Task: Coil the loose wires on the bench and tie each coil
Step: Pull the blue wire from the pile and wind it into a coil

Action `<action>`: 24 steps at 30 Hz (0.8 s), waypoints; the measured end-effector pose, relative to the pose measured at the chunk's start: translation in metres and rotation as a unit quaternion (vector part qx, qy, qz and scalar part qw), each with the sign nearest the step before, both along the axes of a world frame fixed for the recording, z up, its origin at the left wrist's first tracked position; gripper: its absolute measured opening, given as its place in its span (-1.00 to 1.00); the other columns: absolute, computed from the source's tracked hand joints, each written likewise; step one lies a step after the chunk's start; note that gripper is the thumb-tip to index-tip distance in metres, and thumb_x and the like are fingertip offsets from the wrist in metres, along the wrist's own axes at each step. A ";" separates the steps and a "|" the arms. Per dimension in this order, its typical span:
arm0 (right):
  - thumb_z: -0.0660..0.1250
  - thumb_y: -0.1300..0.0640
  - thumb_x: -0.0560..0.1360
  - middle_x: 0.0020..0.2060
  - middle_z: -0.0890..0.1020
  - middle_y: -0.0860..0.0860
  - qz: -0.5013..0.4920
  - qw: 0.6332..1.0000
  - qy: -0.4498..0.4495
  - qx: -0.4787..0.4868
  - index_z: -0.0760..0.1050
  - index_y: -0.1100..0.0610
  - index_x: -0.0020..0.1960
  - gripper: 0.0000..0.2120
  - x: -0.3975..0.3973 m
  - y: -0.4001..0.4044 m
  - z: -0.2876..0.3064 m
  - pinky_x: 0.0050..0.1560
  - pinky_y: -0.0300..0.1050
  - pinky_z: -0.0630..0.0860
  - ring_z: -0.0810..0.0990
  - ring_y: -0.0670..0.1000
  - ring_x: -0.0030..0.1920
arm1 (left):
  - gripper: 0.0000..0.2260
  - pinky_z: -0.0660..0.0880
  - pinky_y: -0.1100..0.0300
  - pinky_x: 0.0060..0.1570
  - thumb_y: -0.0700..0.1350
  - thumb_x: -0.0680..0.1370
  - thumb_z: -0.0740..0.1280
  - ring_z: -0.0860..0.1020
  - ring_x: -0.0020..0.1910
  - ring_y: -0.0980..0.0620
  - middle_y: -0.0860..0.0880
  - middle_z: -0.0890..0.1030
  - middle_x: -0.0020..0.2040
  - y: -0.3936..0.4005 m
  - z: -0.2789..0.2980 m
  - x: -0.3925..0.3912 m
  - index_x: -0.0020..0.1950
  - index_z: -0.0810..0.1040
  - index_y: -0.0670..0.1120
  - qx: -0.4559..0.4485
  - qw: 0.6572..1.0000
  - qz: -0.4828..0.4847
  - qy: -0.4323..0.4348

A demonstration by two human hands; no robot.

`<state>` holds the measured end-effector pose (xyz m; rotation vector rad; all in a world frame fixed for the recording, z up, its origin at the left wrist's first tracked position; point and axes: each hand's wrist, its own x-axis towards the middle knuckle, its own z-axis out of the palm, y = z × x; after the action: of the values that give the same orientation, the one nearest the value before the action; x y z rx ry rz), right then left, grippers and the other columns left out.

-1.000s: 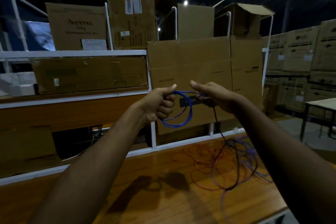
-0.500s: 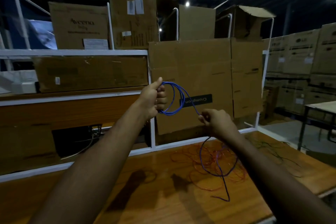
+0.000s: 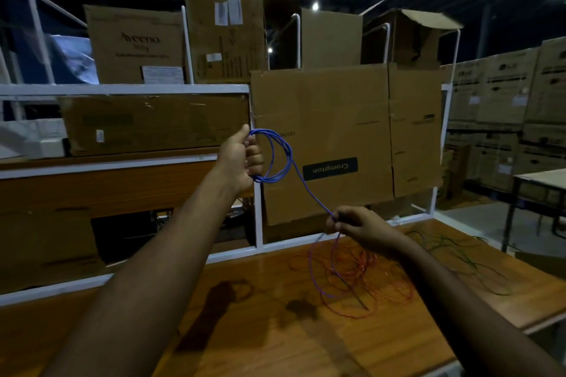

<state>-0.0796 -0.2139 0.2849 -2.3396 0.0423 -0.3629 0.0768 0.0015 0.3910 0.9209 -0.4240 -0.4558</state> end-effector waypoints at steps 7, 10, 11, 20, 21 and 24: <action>0.37 0.26 0.56 -0.12 0.70 0.02 -0.160 0.976 -0.145 -0.040 0.62 0.12 0.04 -0.89 0.007 0.016 0.000 0.03 -0.01 0.65 0.66 -0.07 -0.14 | -0.58 0.01 0.30 -0.63 0.13 0.68 0.10 0.09 -0.61 0.13 0.08 0.15 -0.53 -0.007 -0.002 -0.008 -0.33 0.24 0.00 0.041 0.998 -0.008 -0.047; 0.27 0.33 0.57 0.06 0.59 0.01 -0.091 0.963 -0.130 -0.216 0.58 0.12 0.15 -0.77 0.006 0.044 0.013 0.13 -0.12 0.55 0.57 -0.03 0.04 | -0.58 0.02 0.29 -0.63 0.13 0.69 0.10 0.10 -0.60 0.13 0.07 0.16 -0.51 -0.015 -0.004 -0.015 -0.33 0.26 -0.01 0.058 0.996 -0.008 -0.062; 0.26 0.33 0.58 0.07 0.56 0.00 -0.058 0.949 -0.155 -0.270 0.57 0.12 0.16 -0.77 0.004 0.054 0.018 0.09 -0.17 0.52 0.55 -0.03 0.04 | -0.58 0.02 0.29 -0.63 0.14 0.68 0.10 0.10 -0.61 0.13 0.07 0.17 -0.51 -0.017 -0.005 -0.017 -0.33 0.26 -0.01 0.066 0.996 -0.008 -0.065; 0.45 0.25 0.49 -0.06 0.64 0.02 0.021 0.835 -0.369 -0.408 0.60 0.09 0.12 -0.77 -0.002 0.071 0.076 -0.28 -0.25 0.47 0.62 -0.03 -0.23 | -0.60 0.36 0.19 -0.46 0.12 0.68 0.13 0.36 -0.49 0.04 -0.03 0.37 -0.44 -0.030 -0.024 -0.035 -0.23 0.40 -0.11 0.137 0.979 -0.008 -0.151; 0.45 0.23 0.49 -0.08 0.66 0.02 0.022 0.839 -0.372 -0.398 0.59 0.09 0.12 -0.78 -0.001 0.068 0.081 -0.30 -0.27 0.50 0.64 -0.04 -0.23 | -0.61 0.42 0.15 -0.40 0.12 0.68 0.13 0.43 -0.44 0.02 -0.07 0.45 -0.38 -0.030 -0.026 -0.036 -0.14 0.47 -0.14 0.153 0.974 -0.002 -0.166; 0.30 0.07 0.54 -0.20 0.64 0.00 -0.008 0.850 -0.360 -0.384 0.54 0.09 0.04 -0.87 0.004 0.062 0.095 -0.36 -0.06 0.59 0.62 -0.02 -0.30 | -0.60 0.31 0.16 -0.44 0.14 0.68 0.11 0.41 -0.46 0.04 -0.10 0.46 -0.33 -0.030 -0.027 -0.040 -0.11 0.48 -0.14 0.172 0.968 -0.023 -0.182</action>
<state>-0.0761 -0.1520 0.3795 -2.7835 -0.5388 -1.4696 0.0364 -0.0281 0.3636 1.3431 -0.7165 -0.4087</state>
